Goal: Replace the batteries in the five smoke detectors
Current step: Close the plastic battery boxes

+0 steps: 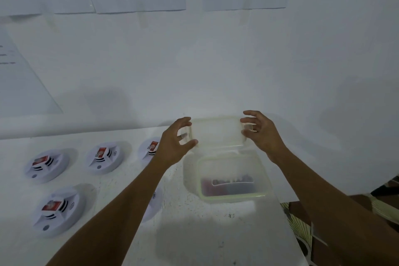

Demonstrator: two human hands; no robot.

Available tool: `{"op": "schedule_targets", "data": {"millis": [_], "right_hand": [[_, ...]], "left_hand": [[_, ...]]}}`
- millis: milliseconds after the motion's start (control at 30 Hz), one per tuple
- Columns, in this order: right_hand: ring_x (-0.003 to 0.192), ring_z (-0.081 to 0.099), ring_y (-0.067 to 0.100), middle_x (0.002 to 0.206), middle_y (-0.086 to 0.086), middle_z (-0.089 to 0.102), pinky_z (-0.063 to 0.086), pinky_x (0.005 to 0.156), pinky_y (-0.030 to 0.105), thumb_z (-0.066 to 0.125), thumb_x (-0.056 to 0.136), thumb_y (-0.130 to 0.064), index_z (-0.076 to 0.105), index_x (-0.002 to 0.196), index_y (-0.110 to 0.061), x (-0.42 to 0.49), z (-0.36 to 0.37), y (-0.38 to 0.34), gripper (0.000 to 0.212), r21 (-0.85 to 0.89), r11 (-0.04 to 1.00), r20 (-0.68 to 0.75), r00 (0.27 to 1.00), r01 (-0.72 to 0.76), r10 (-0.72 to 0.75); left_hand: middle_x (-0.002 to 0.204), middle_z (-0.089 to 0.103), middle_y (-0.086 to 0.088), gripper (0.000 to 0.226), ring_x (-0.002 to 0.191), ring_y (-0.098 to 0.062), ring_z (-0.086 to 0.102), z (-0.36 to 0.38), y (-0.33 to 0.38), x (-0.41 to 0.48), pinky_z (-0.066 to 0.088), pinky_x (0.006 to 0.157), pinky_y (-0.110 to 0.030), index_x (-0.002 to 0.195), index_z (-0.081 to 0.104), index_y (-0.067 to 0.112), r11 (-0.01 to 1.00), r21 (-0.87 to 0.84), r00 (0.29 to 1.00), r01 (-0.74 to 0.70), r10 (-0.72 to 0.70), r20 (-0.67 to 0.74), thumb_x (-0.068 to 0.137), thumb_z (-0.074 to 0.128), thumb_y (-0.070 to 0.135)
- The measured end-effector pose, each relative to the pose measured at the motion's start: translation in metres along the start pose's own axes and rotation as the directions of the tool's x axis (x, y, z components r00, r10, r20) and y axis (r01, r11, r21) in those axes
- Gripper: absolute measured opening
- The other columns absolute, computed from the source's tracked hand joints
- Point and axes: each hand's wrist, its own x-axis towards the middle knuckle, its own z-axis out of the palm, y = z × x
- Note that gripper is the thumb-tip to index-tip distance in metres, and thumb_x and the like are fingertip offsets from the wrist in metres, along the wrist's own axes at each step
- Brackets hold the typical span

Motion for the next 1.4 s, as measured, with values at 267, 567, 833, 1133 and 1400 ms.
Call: {"op": "schedule_targets", "data": {"millis": [267,567,833,1133,1400], "right_hand": [[0.094,0.061,0.003,0.123,-0.016,0.06,0.048,0.076,0.017,0.076,0.084,-0.012,0.058,0.129,-0.027,-0.006,0.006,0.001,0.05,-0.144,0.988,-0.003,0.999,0.051,-0.052],[0.107,0.066,0.013,0.121,-0.006,0.066,0.051,0.082,0.023,0.074,0.085,-0.006,0.063,0.12,-0.023,0.0,0.01,0.007,0.04,-0.052,0.999,0.007,1.0,-0.012,0.012],[0.105,0.067,0.019,0.128,-0.007,0.062,0.055,0.089,0.036,0.075,0.085,-0.011,0.062,0.116,-0.027,-0.004,0.012,0.013,0.037,0.042,0.998,-0.007,0.999,-0.049,0.049],[0.135,0.035,0.009,0.154,-0.01,0.03,0.039,0.105,0.03,0.09,0.066,-0.035,0.048,0.135,-0.044,0.011,0.005,-0.003,0.081,-0.309,0.943,0.337,0.942,0.124,-0.013],[0.114,0.054,0.014,0.135,-0.011,0.051,0.049,0.094,0.033,0.091,0.058,-0.047,0.049,0.13,-0.035,0.017,0.006,0.004,0.084,-0.49,0.837,0.272,0.955,0.245,-0.12]], "left_hand": [[0.126,0.057,0.006,0.065,0.117,-0.011,0.055,-0.005,-0.005,-0.009,0.05,0.081,-0.008,0.132,0.052,0.018,0.995,0.067,0.995,0.073,-0.069,-0.066,0.075,0.082,0.022],[0.121,0.064,-0.001,0.06,0.103,-0.015,0.066,0.001,0.001,-0.006,0.054,0.093,-0.031,0.127,0.057,0.012,0.981,-0.009,0.977,0.192,-0.192,-0.091,0.073,0.084,0.018],[0.126,0.059,0.002,0.049,0.101,-0.012,0.065,0.005,0.002,-0.005,0.054,0.078,-0.019,0.126,0.057,0.02,0.98,-0.003,0.978,0.197,-0.197,-0.07,0.081,0.077,0.017],[0.156,0.03,0.007,0.102,0.142,-0.014,0.03,0.004,-0.005,0.016,0.03,0.116,-0.044,0.141,0.04,0.032,0.949,0.288,0.974,0.128,-0.175,0.146,0.054,0.078,0.07],[0.144,0.048,0.006,0.097,0.131,-0.018,0.044,0.008,-0.006,0.018,0.037,0.11,-0.041,0.135,0.047,0.023,0.877,0.479,0.994,0.037,-0.08,0.071,0.055,0.082,0.065]]}}
